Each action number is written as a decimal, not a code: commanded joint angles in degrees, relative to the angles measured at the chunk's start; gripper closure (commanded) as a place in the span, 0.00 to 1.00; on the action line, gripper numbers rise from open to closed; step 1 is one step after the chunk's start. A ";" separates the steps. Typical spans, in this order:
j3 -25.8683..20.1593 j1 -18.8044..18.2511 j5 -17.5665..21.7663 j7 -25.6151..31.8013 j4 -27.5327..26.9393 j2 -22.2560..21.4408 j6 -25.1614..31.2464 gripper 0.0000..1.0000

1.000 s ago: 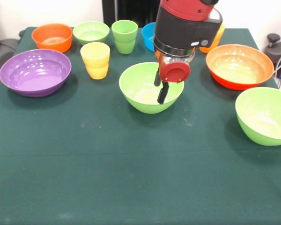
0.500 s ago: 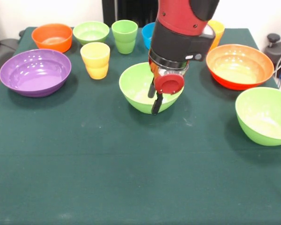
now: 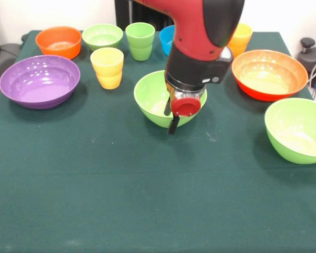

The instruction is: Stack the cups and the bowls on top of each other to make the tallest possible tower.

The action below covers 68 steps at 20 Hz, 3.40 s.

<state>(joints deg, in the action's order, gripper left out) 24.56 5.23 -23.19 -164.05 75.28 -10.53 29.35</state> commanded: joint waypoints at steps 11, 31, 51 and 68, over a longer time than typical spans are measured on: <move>-9.75 -4.00 5.88 5.74 3.01 1.19 -2.29 1.00; -26.45 -12.75 20.71 17.80 3.00 -5.50 -18.71 1.00; -49.08 -27.67 49.05 -5.74 9.59 -5.77 -49.63 1.00; -72.87 -44.10 101.15 -46.56 8.64 4.71 -74.49 1.00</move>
<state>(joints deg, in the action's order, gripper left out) -37.74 -37.90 58.99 -175.50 83.17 -12.22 -32.58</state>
